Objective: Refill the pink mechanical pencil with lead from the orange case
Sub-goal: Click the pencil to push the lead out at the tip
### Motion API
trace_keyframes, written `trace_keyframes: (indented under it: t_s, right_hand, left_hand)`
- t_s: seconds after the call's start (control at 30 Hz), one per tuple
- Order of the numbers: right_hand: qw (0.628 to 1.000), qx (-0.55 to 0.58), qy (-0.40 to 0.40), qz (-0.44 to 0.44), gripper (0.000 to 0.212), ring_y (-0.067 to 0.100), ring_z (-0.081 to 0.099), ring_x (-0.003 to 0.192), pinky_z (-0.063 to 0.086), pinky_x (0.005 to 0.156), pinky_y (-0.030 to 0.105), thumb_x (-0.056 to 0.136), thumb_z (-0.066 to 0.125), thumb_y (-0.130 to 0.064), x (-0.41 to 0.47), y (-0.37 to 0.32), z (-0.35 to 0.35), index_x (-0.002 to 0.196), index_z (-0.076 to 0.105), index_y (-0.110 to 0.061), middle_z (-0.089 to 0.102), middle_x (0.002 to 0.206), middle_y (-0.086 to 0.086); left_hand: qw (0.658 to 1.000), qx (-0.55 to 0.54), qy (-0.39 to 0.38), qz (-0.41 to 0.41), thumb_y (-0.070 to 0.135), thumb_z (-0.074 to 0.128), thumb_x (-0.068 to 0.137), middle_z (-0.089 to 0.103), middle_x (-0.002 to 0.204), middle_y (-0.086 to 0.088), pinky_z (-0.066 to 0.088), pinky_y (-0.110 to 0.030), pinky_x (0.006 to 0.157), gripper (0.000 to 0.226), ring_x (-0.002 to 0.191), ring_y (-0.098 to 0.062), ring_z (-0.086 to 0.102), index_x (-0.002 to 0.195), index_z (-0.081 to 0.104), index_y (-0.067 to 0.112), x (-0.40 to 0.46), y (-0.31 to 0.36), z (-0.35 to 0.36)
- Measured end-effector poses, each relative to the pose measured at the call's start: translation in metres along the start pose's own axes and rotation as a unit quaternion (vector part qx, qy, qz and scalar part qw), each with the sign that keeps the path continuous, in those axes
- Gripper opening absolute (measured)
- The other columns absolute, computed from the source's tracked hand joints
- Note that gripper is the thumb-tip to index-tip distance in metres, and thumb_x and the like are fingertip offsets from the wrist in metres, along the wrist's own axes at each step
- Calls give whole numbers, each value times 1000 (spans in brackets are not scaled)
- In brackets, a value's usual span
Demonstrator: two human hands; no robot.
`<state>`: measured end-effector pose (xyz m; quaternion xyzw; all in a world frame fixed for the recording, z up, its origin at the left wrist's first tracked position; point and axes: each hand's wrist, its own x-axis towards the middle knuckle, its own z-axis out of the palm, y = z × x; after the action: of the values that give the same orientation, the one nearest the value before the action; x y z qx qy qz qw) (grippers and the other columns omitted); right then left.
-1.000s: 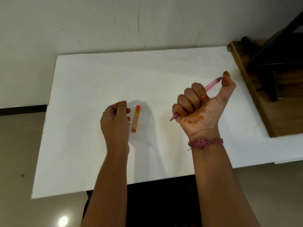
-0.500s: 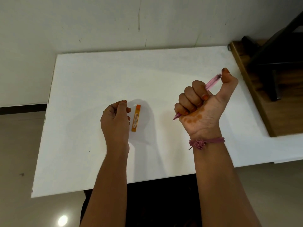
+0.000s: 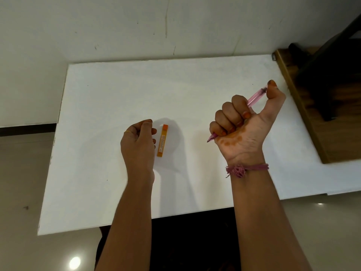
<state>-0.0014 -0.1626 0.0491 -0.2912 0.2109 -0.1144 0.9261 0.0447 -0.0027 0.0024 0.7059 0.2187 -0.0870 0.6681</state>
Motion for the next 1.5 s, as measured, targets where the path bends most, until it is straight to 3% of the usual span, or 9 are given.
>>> trace_keyframes:
  t_s: [0.53,0.7,1.5]
  right_hand:
    - [998,60,-22,5,57,11,10,38,8,42,23,77,36,-69,2,1,-5,50,19,-21,13,42,-7]
    - [998,57,-17,-4,54,11,9,38,9,42,22,67,44,-66,2,2,-4,50,19,-21,12,42,-7]
    - [998,68,-15,13,57,11,9,38,7,42,23,75,39,-68,3,1,-3,52,18,-21,12,43,-7]
  left_hand:
    - [1000,-2,1,-4,28,59,86,64,67,12,44,-21,56,12,46,1,50,80,65,20,0,2,0]
    - [1000,-6,0,-6,28,59,87,64,67,11,44,-21,55,12,46,0,50,79,65,22,0,3,-2]
    - [1000,-11,0,-14,27,60,85,65,68,11,44,-21,55,9,47,0,51,78,65,23,2,2,-4]
